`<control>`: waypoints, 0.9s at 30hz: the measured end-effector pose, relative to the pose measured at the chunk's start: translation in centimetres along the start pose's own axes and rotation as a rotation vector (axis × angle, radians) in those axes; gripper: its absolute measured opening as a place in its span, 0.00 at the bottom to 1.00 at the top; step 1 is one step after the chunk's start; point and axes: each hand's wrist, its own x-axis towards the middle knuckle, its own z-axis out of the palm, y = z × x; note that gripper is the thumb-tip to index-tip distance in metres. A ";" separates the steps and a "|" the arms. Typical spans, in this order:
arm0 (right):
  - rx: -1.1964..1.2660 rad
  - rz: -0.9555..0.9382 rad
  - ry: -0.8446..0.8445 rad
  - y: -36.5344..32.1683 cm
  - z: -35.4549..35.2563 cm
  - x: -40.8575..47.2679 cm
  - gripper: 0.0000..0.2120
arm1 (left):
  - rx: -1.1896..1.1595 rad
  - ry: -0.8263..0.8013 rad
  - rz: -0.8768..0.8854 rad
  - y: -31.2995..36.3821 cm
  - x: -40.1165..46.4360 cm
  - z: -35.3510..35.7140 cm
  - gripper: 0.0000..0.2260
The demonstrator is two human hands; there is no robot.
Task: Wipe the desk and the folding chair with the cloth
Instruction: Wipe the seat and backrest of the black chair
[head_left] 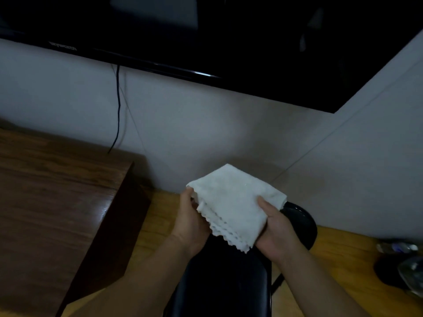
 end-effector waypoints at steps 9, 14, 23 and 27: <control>-0.240 -0.263 0.165 -0.6 -4.7 -1.1 0.25 | 0.196 0.049 0.113 -3.2 -0.6 4.2 0.28; -0.317 -0.295 0.406 -1.7 -7.4 -3.3 0.50 | 0.662 0.106 0.345 -5.4 -0.3 7.2 0.11; -0.191 -0.187 0.214 -2.7 -5.6 -5.8 0.35 | 1.115 -0.081 0.540 -11.4 -1.0 11.1 0.15; -0.270 -0.239 0.313 -2.1 -5.7 -5.3 0.21 | 1.167 -0.254 0.432 -12.3 -1.6 12.5 0.22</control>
